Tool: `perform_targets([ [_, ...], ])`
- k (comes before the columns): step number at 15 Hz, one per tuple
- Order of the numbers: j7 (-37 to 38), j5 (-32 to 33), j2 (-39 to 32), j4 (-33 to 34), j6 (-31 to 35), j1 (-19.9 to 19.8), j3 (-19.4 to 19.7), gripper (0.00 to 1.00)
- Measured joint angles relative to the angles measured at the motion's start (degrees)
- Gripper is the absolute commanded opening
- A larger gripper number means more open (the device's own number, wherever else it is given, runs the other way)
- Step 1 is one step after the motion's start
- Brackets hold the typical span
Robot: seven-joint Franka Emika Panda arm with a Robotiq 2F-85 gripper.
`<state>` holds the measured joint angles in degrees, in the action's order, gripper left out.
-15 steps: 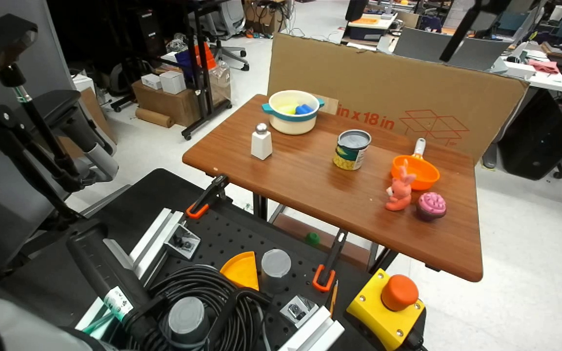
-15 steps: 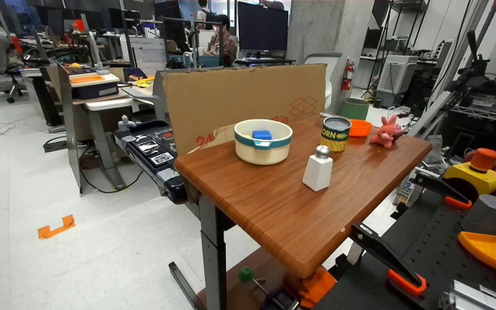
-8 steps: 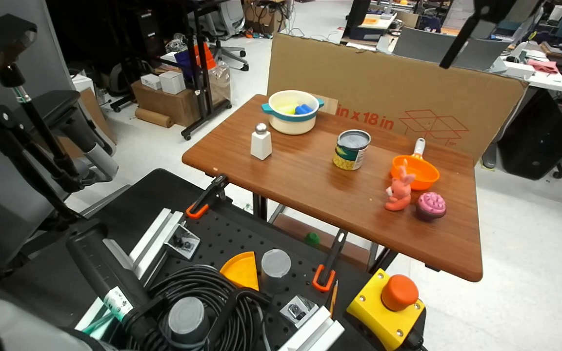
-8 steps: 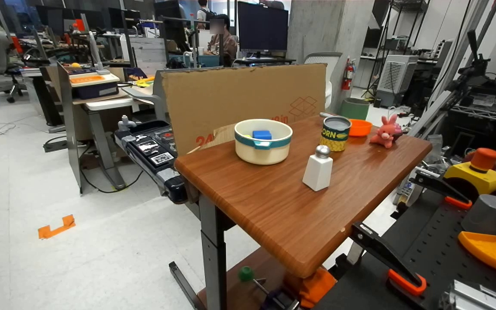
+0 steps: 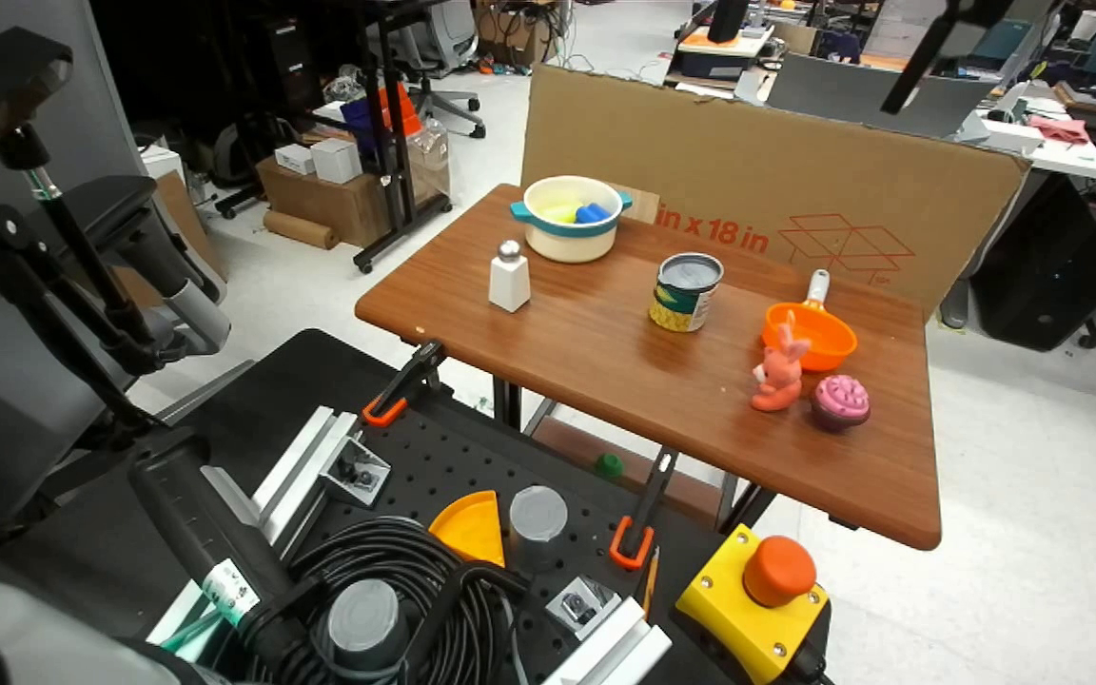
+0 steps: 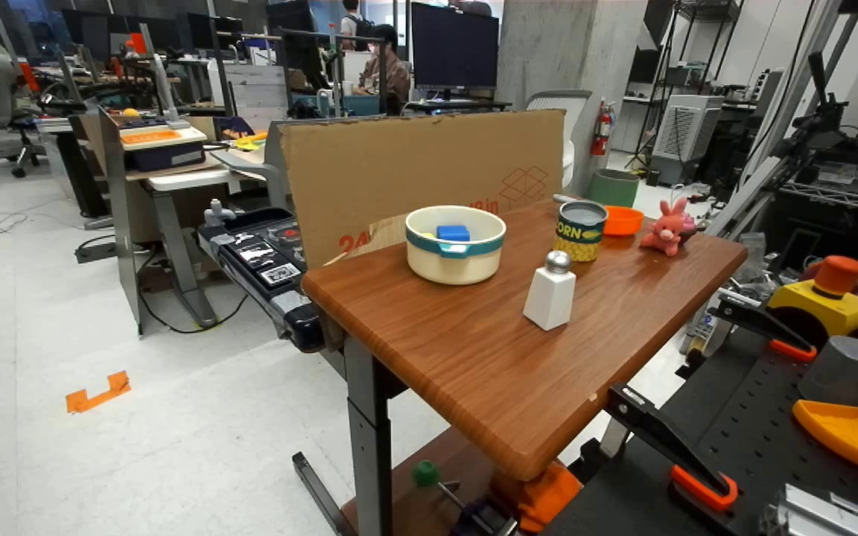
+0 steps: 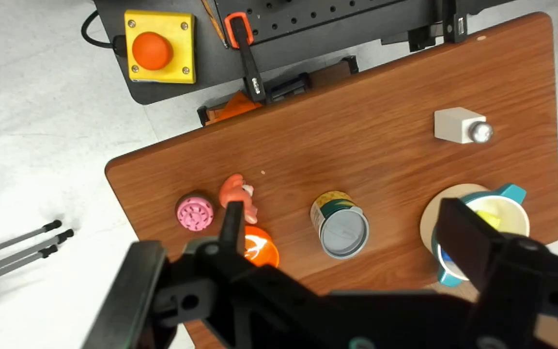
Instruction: Uncover the bottle of corn and put the lid on the table
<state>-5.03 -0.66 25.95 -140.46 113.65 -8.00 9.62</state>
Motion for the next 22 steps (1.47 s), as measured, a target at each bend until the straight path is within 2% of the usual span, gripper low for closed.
perform_targets([
  [6, -0.16, 0.00, -12.20, 10.29, -3.30, 2.45, -1.11, 1.00],
  [9, -4.53, 0.00, -16.09, 13.11, -4.10, 3.57, -1.29, 1.00],
  [13, -8.13, -0.86, -18.60, 14.86, -4.11, 3.97, -1.31, 1.00],
  [19, -4.99, -1.06, -19.35, 16.65, -5.65, 2.87, -1.14, 1.00],
  [22, -3.73, -3.89, -19.52, 16.63, 1.70, 2.54, -1.12, 1.00],
])
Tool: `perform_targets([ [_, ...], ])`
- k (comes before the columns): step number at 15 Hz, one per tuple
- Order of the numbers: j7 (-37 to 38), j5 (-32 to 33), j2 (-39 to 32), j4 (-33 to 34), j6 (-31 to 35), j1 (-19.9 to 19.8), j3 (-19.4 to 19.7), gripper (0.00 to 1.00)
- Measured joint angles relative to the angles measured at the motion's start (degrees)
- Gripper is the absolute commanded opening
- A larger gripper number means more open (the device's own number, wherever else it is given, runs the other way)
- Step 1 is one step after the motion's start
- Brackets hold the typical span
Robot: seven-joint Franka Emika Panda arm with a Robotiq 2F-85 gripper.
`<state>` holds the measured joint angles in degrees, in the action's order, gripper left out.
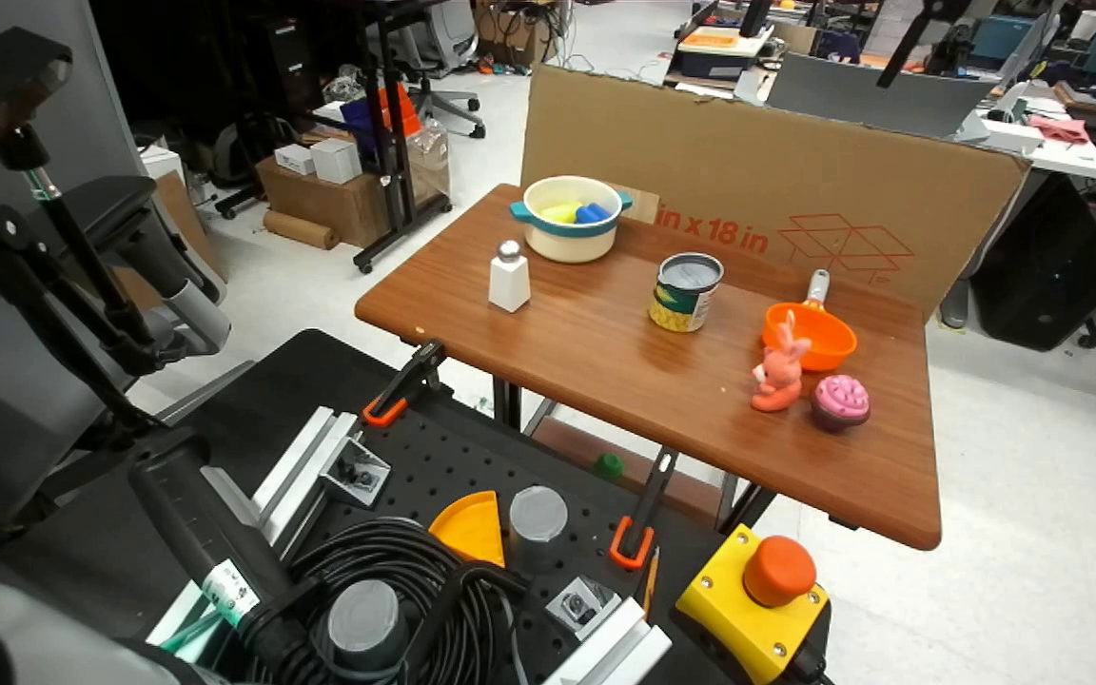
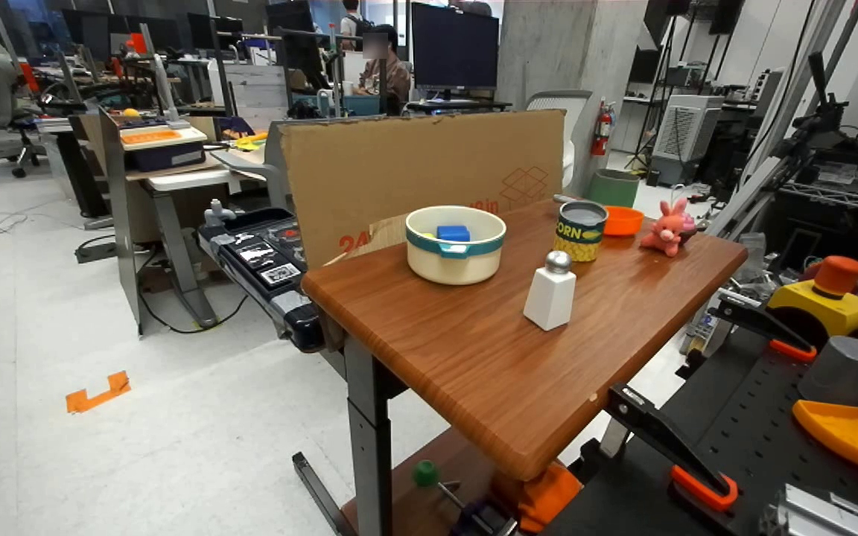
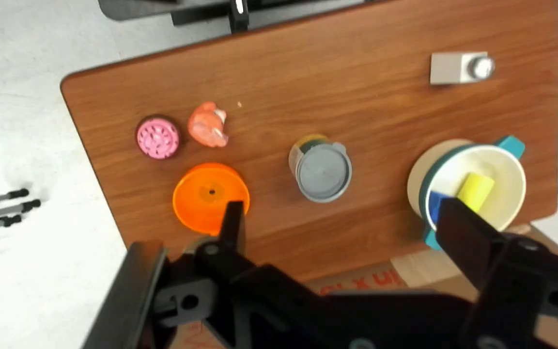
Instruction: Uncover the bottle of corn and put the lid on the table
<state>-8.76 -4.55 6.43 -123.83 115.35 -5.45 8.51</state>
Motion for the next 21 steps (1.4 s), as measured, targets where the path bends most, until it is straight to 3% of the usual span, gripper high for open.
perform_targets([
  [4, 1.65, -2.47, -1.43, -1.17, 13.28, 0.10, -0.24, 1.00],
  [7, 3.26, -2.62, -3.92, -1.43, 17.36, 0.33, -0.72, 1.00],
  [13, 4.51, -2.19, -8.10, -1.41, 16.42, 0.60, -2.20, 1.00],
  [21, 6.88, 7.27, -10.84, -1.20, 4.70, 1.49, -3.01, 1.00],
])
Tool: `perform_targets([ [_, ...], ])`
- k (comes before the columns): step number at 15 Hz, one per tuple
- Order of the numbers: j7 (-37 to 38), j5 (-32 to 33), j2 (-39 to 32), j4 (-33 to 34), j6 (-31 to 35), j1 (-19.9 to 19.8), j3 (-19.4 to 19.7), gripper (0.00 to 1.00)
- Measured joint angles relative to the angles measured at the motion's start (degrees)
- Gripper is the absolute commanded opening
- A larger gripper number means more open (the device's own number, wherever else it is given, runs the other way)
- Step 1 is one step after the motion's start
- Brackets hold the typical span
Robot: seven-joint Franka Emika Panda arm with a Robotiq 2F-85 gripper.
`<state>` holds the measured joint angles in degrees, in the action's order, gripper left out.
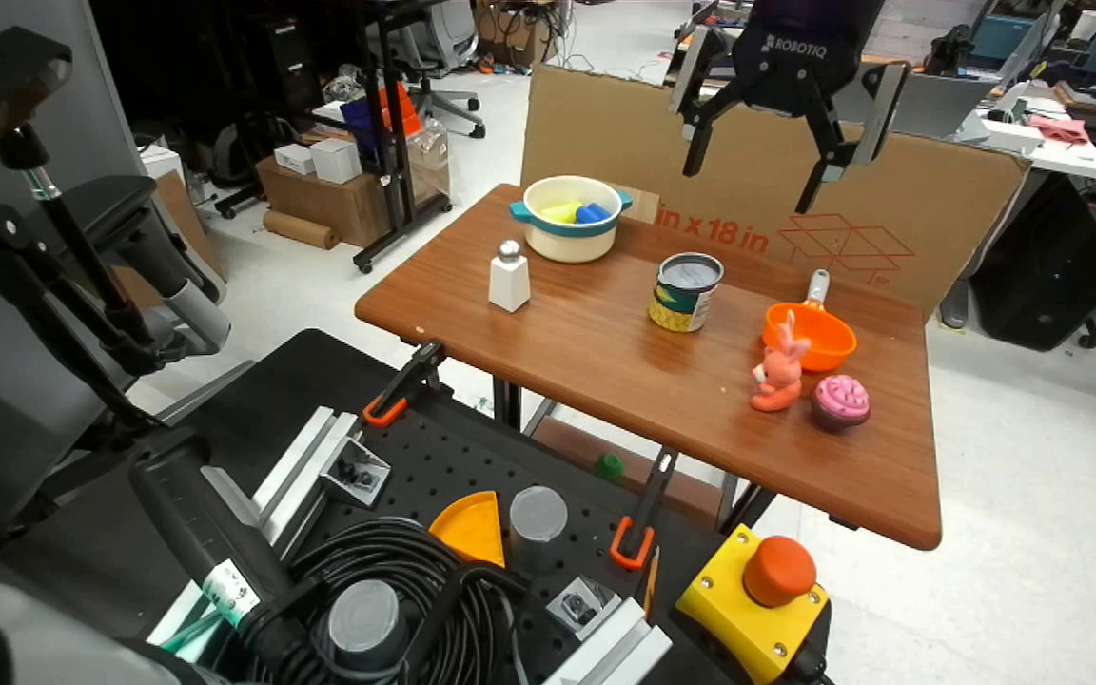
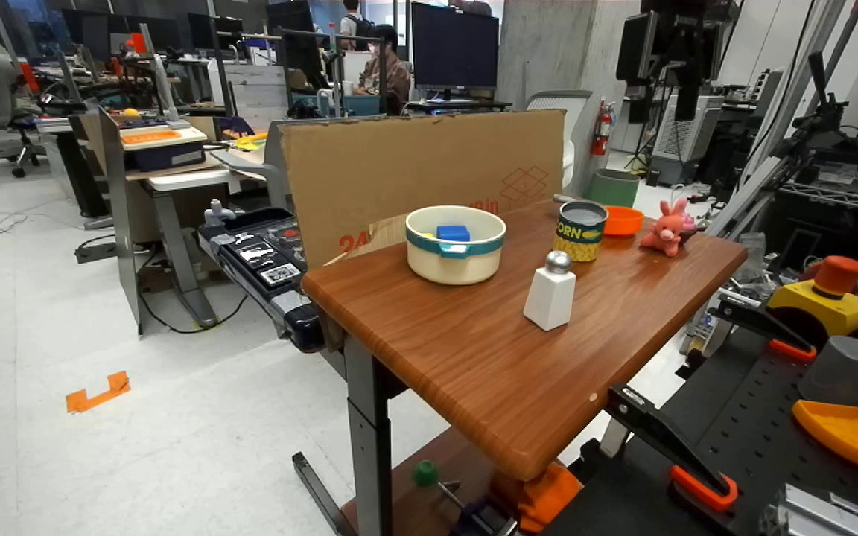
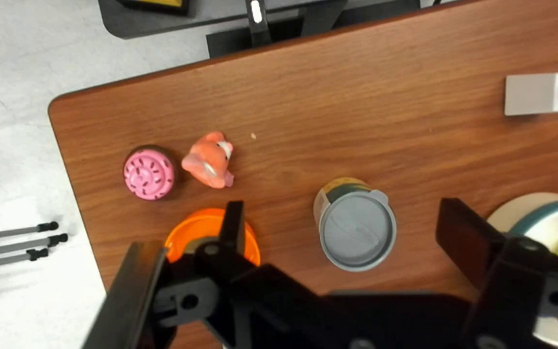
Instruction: Uncover the bottle of corn and put the lid on the table
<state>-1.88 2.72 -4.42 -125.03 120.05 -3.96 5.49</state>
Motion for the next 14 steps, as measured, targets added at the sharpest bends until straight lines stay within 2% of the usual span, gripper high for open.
perform_targets([
  [2, 0.01, 0.86, -0.40, 0.02, -1.62, 0.00, 0.00, 1.00],
  [9, 0.09, 0.91, -0.56, -0.77, 6.83, 0.01, -0.05, 1.00],
  [14, 0.09, 1.67, -0.55, -1.42, 7.49, 0.01, -0.06, 1.00],
])
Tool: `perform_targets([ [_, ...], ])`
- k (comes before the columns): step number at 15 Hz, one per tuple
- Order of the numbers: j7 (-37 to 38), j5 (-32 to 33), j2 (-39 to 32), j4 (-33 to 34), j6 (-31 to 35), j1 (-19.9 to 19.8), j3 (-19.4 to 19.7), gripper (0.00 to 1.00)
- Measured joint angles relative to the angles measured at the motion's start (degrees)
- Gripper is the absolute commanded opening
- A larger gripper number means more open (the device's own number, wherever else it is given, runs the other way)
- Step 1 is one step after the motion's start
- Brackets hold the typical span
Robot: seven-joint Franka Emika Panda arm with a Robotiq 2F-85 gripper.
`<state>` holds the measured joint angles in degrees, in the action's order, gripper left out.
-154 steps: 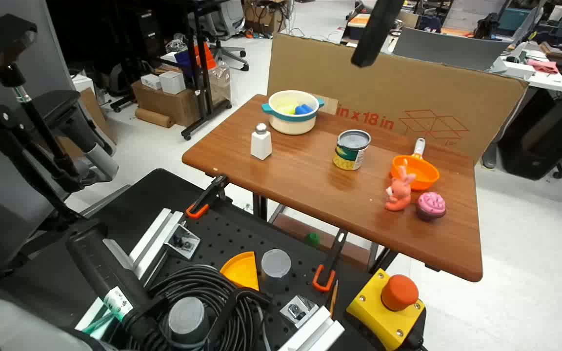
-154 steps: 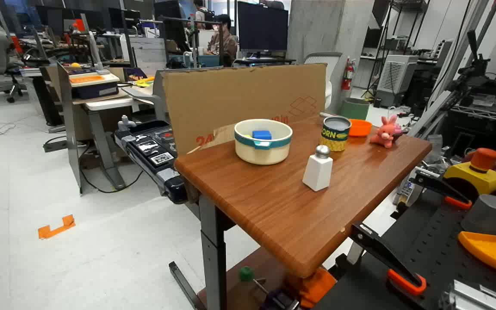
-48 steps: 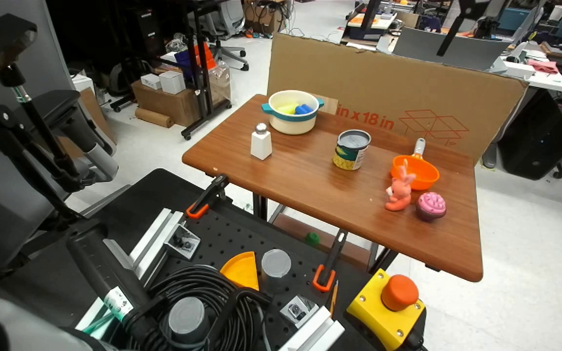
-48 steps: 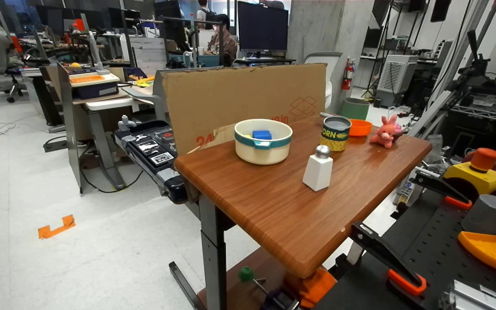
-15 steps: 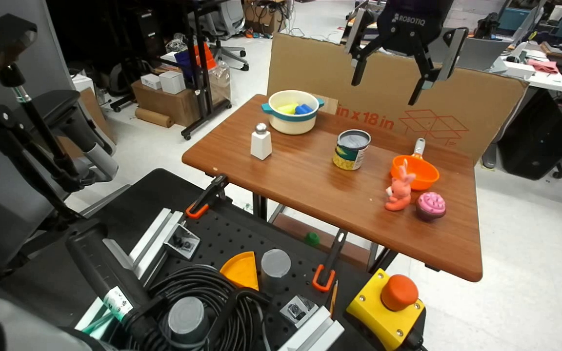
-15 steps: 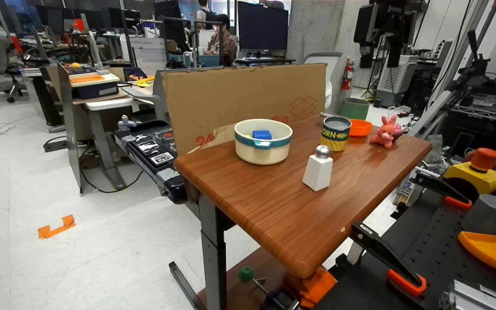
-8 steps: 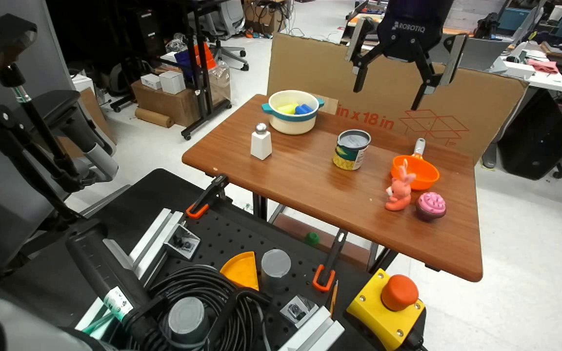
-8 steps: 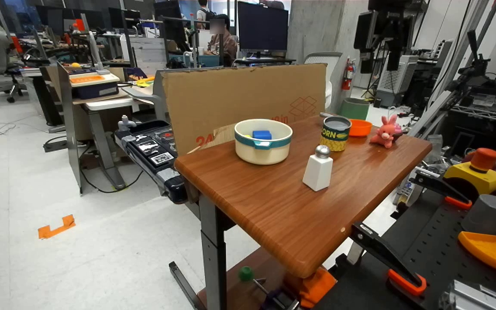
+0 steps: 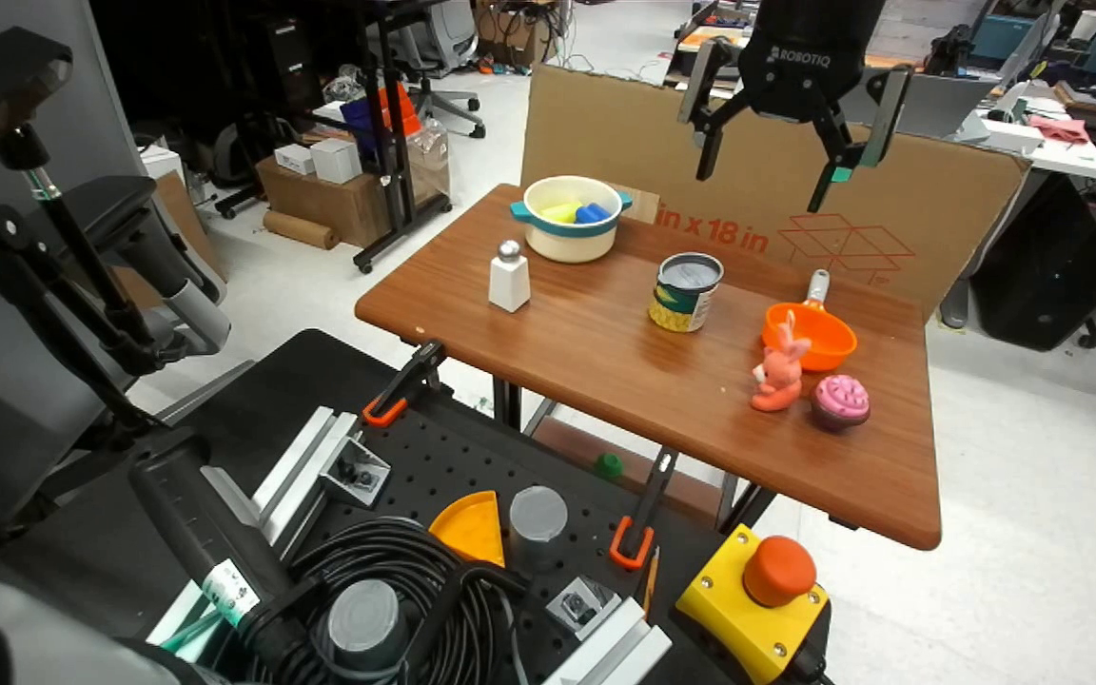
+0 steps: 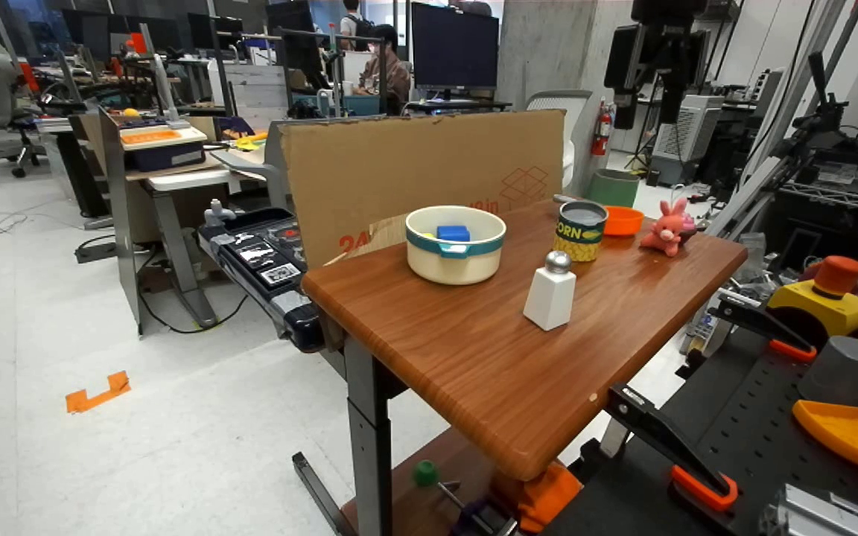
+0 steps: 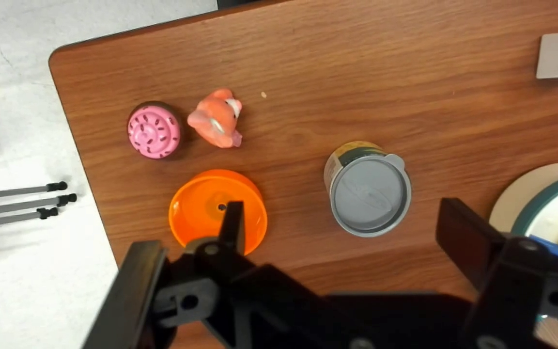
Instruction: Uncover the bottle of corn and put the lid on the table
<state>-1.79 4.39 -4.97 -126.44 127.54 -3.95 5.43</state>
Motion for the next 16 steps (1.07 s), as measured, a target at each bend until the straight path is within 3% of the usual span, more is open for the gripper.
perform_targets([
  [5, -0.14, 0.00, 0.00, 0.00, 0.57, -0.03, 0.00, 1.00],
  [10, 1.06, 1.02, -0.52, -0.26, 5.73, -0.02, 0.00, 1.00],
  [16, 0.96, 1.02, -3.82, -0.24, 5.87, 0.27, -0.22, 1.00],
])
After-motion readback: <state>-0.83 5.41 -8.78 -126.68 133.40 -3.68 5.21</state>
